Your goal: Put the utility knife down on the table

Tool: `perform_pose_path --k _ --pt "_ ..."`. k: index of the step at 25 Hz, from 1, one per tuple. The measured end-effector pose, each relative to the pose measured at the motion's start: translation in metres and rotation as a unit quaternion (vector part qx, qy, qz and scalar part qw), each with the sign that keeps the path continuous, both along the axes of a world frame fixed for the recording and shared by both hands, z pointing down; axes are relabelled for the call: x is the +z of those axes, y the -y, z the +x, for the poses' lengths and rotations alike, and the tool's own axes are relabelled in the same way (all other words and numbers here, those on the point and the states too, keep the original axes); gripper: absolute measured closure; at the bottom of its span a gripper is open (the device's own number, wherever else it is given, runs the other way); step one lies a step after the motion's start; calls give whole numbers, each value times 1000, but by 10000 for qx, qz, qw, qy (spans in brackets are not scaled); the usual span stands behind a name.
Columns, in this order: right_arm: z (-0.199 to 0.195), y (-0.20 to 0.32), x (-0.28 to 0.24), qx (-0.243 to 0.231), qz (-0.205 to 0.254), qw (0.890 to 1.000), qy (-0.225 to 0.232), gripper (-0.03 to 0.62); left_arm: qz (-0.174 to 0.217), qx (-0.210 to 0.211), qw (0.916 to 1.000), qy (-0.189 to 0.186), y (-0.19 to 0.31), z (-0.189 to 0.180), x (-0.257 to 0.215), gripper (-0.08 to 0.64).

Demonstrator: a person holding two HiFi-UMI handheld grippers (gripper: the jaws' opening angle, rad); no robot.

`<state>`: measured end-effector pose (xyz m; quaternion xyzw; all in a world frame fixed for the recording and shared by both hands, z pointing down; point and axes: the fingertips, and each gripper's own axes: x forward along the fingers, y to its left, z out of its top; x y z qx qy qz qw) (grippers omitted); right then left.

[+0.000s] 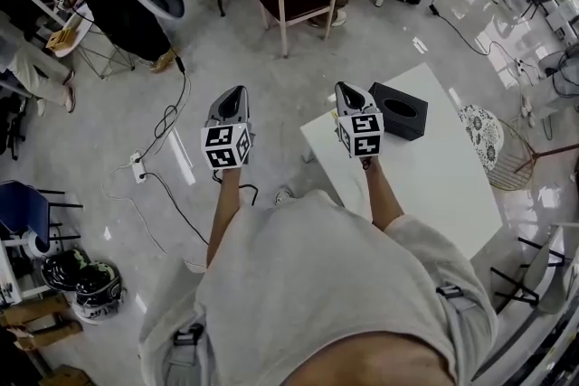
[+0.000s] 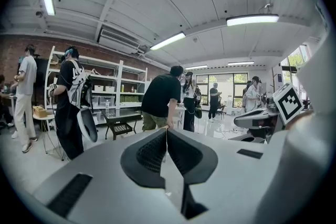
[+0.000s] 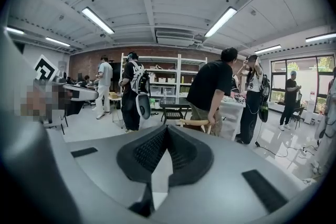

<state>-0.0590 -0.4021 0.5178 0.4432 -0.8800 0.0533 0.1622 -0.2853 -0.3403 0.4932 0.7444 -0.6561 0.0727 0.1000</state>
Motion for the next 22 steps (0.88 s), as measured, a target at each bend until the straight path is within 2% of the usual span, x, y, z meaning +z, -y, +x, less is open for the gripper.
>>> perform_pose_path --k 22 --pt "-7 8 2 -76 -16 9999 -94 561 -23 -19 10000 -24 7 0 2 537"
